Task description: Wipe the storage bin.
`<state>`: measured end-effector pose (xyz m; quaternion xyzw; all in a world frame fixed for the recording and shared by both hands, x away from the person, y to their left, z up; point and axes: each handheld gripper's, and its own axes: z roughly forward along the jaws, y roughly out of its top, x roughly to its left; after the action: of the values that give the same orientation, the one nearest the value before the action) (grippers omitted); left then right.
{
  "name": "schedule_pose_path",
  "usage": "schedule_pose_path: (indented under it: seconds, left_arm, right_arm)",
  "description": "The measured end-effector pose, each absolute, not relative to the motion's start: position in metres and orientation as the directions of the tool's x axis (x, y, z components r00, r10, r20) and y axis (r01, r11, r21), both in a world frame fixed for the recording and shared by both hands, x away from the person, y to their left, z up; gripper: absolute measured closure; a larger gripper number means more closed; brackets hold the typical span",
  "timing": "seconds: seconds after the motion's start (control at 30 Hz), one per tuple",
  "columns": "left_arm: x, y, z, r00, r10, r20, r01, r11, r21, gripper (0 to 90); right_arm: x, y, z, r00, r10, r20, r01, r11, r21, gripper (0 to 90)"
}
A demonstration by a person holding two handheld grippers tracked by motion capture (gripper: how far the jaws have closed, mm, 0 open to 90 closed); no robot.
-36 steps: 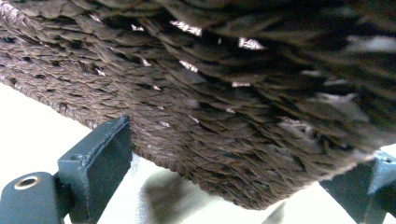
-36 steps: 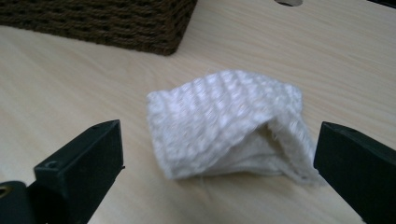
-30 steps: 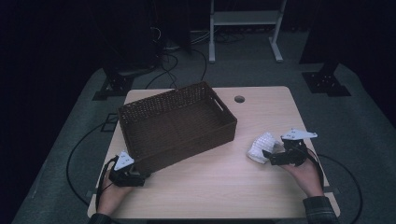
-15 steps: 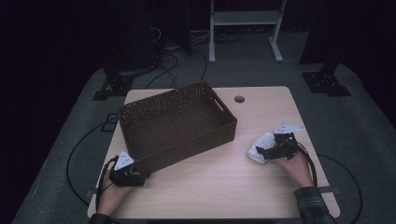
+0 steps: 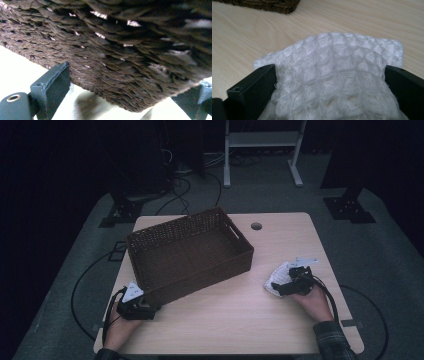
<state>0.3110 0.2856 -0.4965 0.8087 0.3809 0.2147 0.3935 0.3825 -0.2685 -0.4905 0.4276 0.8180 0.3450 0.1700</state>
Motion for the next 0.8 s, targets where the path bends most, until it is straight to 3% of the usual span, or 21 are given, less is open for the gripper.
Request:
schedule_pose_path:
  seconds: [0.13, 0.37, 0.57, 0.8]
  left_arm:
    - [0.311, 0.286, -0.497, 0.619, 0.784, 0.047, 0.447, -0.401, 0.800, 7.9]
    - [0.311, 0.286, -0.497, 0.622, 0.782, 0.043, 0.447, -0.400, 0.800, 7.3]
    - [0.311, 0.286, -0.497, 0.624, 0.781, 0.042, 0.448, -0.400, 0.800, 7.0]
    - [0.311, 0.286, -0.496, 0.626, 0.779, 0.040, 0.448, -0.401, 0.799, 6.4]
  right_arm:
    - [0.378, -0.269, -0.494, -0.571, 0.821, 0.021, 0.576, 0.382, 0.723, 5.1]
    - [0.370, -0.269, -0.489, -0.593, 0.805, 0.034, 0.566, 0.387, 0.728, 32.5]
    - [0.364, -0.270, -0.488, -0.594, 0.803, 0.054, 0.557, 0.362, 0.748, 49.9]
    - [0.362, -0.270, -0.485, -0.581, 0.813, 0.045, 0.556, 0.356, 0.751, 56.7]
